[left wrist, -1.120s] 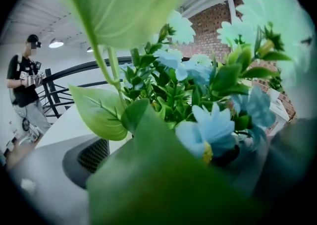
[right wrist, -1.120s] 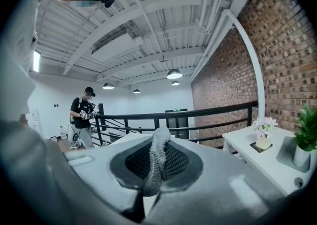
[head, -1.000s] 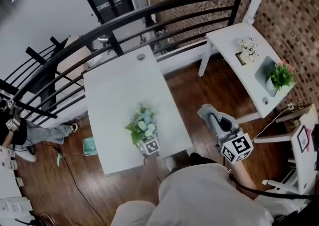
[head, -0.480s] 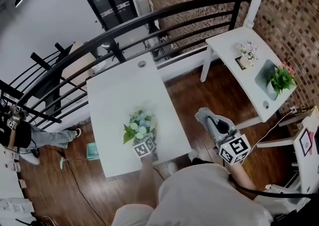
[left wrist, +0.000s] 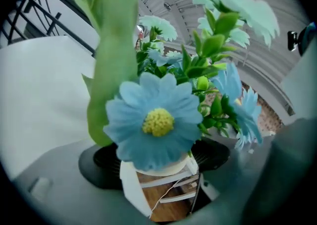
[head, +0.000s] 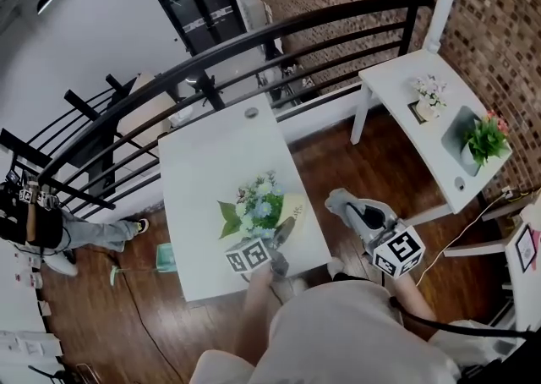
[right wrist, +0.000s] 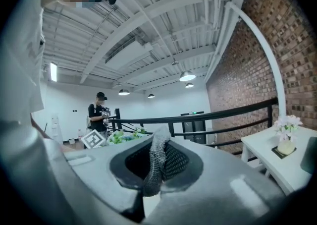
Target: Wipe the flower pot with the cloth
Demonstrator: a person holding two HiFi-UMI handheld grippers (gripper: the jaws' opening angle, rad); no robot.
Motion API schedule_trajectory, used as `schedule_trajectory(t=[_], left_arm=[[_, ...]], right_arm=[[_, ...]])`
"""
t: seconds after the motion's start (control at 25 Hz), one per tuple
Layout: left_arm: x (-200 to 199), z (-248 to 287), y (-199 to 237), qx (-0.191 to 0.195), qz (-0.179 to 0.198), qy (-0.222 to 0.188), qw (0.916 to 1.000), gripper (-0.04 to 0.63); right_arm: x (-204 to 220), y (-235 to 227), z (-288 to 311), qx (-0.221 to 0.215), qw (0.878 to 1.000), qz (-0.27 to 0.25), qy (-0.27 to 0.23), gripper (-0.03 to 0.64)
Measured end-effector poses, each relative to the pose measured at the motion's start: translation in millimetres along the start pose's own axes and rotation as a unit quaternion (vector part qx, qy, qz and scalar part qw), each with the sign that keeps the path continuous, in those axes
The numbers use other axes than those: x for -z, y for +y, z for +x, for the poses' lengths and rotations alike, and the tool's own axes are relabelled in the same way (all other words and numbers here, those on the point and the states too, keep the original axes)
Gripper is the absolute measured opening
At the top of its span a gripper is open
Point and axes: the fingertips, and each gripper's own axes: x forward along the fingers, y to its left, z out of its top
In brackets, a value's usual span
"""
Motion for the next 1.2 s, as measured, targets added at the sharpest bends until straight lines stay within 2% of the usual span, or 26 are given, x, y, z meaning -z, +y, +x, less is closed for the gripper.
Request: schedule_trajectory(t=[0.08, 0.16, 0.28, 0.44, 0.6, 0.96, 1.08, 1.2], left_arm=[[-9.0, 4.5, -33.9, 0.033, 0.006, 0.001, 0.9995, 0.446], [-14.6, 9.2, -64.0, 0.052, 0.034, 0.01, 0.998, 0.446], [-12.4, 15.8, -105.3, 0.089, 0.066, 0.034, 0.9933, 0.446], [-6.7, 21.6, -150.7, 0.14, 0.086, 0.057, 0.9847, 0.446], [2.7, 27.5, -174.9, 0.18, 0.108, 0.075, 0.9748, 0.446], [12.2, 12.8, -195.2, 0.244, 0.121, 0.115, 0.9554, 0.446], [12.1, 1.0, -210.1, 0.285, 0.116, 0.122, 0.9437, 0.446], [13.0, -8.1, -225.9, 0.32, 0.109, 0.131, 0.9319, 0.446]], right_arm=[[-7.4, 15.2, 7.0, -0.042, 0.999, -0.03, -0.003, 0.005], [-16.4, 32.4, 11.2, -0.083, 0.995, -0.064, -0.005, 0.005], [-29.7, 53.4, 14.0, -0.114, 0.987, -0.109, 0.021, 0.005], [-34.4, 50.2, 12.1, -0.09, 0.983, -0.142, 0.068, 0.006], [-43.4, 20.9, 3.2, -0.047, 0.985, -0.154, 0.059, 0.006], [-53.6, -25.0, -5.7, -0.017, 0.997, -0.078, 0.023, 0.006], [-49.1, -43.3, -8.8, -0.005, 1.0, -0.008, 0.028, 0.006], [-47.2, -49.8, -11.6, -0.047, 0.994, 0.098, 0.018, 0.006]])
